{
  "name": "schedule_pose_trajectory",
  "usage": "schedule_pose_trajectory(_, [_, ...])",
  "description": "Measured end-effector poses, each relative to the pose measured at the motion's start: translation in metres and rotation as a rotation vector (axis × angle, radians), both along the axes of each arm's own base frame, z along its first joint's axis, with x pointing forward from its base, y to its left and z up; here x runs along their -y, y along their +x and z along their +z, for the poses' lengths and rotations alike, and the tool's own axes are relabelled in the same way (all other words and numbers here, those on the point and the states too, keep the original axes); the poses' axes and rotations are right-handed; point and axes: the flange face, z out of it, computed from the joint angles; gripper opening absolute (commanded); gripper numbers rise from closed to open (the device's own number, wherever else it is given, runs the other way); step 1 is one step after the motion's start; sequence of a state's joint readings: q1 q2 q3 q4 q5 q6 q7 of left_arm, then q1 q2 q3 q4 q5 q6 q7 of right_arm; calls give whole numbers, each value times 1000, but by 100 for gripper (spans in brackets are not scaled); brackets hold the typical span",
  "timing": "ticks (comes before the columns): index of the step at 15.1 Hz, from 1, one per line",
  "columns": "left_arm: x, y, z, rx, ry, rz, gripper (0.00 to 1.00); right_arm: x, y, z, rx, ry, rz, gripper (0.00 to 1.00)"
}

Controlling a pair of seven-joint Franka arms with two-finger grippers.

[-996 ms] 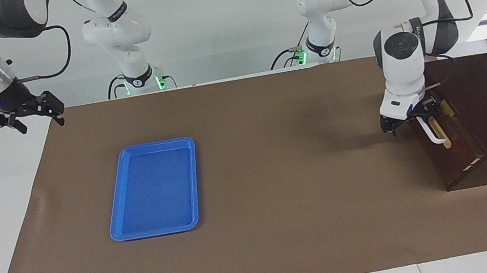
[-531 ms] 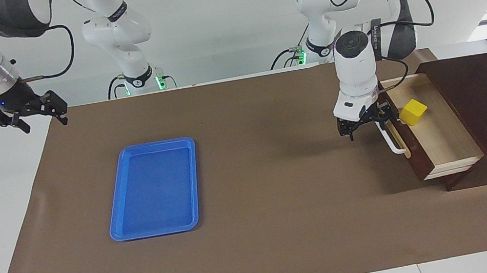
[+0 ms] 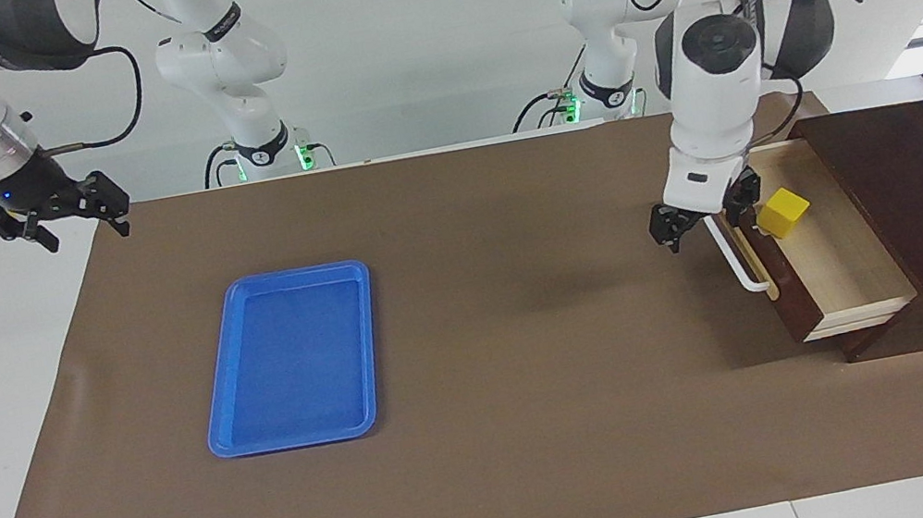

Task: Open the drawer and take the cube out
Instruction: 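Pull the drawer open toward the robot with the left gripper, then release the handle and grasp the yellow cube with the left gripper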

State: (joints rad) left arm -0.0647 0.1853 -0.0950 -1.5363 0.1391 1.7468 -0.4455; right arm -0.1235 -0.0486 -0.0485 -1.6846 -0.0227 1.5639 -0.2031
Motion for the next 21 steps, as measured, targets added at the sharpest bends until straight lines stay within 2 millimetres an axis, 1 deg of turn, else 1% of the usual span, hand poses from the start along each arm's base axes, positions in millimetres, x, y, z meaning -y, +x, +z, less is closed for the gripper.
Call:
schedule_pose_trajectory(1, [-25,2,3,0,-7,41,100,-3,0,0,-3,-1,-10,100])
schedule_pose_trajectory(2, [-45,2,4,-1,-11,72,100,-6,0,-1,-7,-1,-19,100])
schedule_pose_trajectory(3, [-60,3,3,-5,-12,95,100,-10,0,-1,-10,-2,-25,100])
schedule_pose_trajectory(4, [-70,2,-1,-11,-12,111,100,-14,0,0,-11,-3,-31,100])
schedule_pose_trajectory(5, [-75,1,-7,-18,-11,118,100,-16,0,0,-12,-3,-37,100])
schedule_pose_trajectory(6, [-75,-6,-21,-22,-9,117,100,-18,-1,-1,-14,-4,-48,100])
schedule_pose_trajectory(8, [-82,-17,-41,-9,-6,123,100,-19,-2,-3,-20,-4,-52,100])
schedule_pose_trajectory(11, [-110,-34,-63,6,-6,162,100,-25,-2,-6,-25,-6,-70,100])
schedule_pose_trajectory(12, [-118,-38,-69,7,-6,172,100,-26,-2,-6,-25,-6,-75,100])
schedule_pose_trajectory(13, [-121,-41,-75,2,-6,177,100,-27,-3,-6,-27,-7,-77,100])
schedule_pose_trajectory(15, [-120,-44,-85,-6,-6,180,100,-28,-4,-7,-28,-7,-82,100])
schedule_pose_trajectory(17, [-118,-45,-90,-1,-8,188,100,-30,-5,-9,-33,-9,-117,100])
schedule_pose_trajectory(18, [-117,-45,-92,6,-9,193,100,-35,-6,-12,-39,-5,-149,100])
schedule_pose_trajectory(19, [-116,-45,-95,13,-10,196,100,-47,-7,-15,-47,8,-199,100])
schedule_pose_trajectory(20, [-115,-45,-99,17,-12,197,95,-61,-8,-19,-57,23,-256,100])
schedule_pose_trajectory(21, [-115,-46,-102,21,-13,198,70,-77,-9,-23,-70,35,-314,100])
